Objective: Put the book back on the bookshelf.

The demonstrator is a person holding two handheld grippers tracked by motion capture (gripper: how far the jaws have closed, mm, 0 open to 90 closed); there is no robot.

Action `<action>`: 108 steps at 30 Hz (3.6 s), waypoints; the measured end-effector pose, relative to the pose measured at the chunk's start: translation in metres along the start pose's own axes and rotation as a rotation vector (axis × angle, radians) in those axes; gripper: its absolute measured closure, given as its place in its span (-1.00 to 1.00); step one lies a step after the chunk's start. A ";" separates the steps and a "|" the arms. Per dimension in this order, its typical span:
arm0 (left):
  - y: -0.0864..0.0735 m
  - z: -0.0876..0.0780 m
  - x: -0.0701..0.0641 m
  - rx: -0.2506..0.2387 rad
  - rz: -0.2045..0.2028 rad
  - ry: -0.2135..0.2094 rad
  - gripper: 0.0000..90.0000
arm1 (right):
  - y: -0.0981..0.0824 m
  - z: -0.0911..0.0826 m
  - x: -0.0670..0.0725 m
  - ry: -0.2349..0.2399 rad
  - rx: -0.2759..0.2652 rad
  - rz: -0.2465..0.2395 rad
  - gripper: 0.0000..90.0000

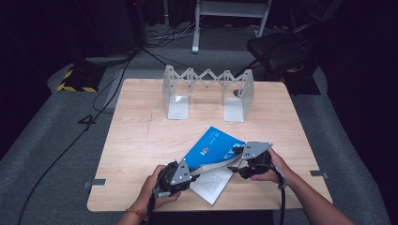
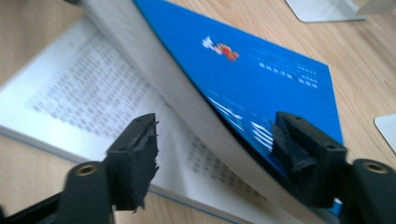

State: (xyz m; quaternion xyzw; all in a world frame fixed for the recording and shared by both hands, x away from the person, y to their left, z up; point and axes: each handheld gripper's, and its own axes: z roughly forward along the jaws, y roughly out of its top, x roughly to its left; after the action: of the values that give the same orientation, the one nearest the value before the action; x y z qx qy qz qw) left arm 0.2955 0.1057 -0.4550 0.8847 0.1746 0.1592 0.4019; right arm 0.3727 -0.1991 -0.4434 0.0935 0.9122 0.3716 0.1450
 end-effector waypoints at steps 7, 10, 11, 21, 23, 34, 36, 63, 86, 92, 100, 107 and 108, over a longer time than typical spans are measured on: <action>-0.010 -0.015 0.004 -0.010 -0.025 0.001 0.72 | -0.011 0.005 -0.017 0.018 0.003 -0.055 0.11; -0.015 -0.023 0.008 -0.019 -0.043 0.011 0.72 | -0.014 0.004 -0.019 0.022 -0.036 -0.081 0.26; -0.018 -0.026 0.011 -0.025 -0.057 0.025 0.71 | -0.015 0.003 -0.018 0.024 -0.059 -0.098 0.33; -0.032 -0.038 0.008 -0.017 -0.141 0.129 0.12 | 0.006 0.014 -0.001 0.020 -0.079 -0.238 0.60; -0.024 -0.037 -0.004 -0.025 -0.126 0.181 -0.05 | 0.010 0.015 0.003 0.013 -0.076 -0.225 0.61; -0.016 -0.031 -0.007 -0.017 -0.094 0.209 0.36 | 0.025 0.019 0.026 -0.009 -0.028 -0.232 0.64; -0.019 -0.030 -0.006 -0.009 -0.091 0.177 0.48 | 0.024 0.020 0.026 -0.011 -0.032 -0.222 0.58; -0.024 -0.019 0.030 -0.029 -0.075 0.068 0.52 | -0.015 0.007 0.003 0.030 -0.144 -0.189 0.62; 0.037 0.021 0.012 0.050 0.000 0.054 -0.25 | -0.034 -0.025 0.010 -0.123 -0.039 -0.117 0.65; 0.043 0.033 0.009 0.077 -0.009 0.173 -0.27 | -0.028 -0.024 0.016 -0.147 -0.001 -0.145 0.65; 0.033 0.033 0.007 0.182 0.087 0.178 0.42 | -0.024 -0.023 0.018 -0.146 0.005 -0.163 0.64; 0.024 0.030 0.015 0.160 0.101 0.123 0.57 | -0.032 -0.023 0.008 -0.080 -0.124 -0.096 0.39; 0.024 0.030 0.015 0.158 0.099 0.118 0.57 | -0.035 -0.023 0.004 -0.064 -0.141 -0.079 0.30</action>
State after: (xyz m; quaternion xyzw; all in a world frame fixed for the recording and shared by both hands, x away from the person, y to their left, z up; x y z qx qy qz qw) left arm 0.3263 0.0781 -0.4535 0.9102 0.1662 0.2166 0.3114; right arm 0.3594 -0.2378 -0.4536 0.0590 0.8818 0.4256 0.1947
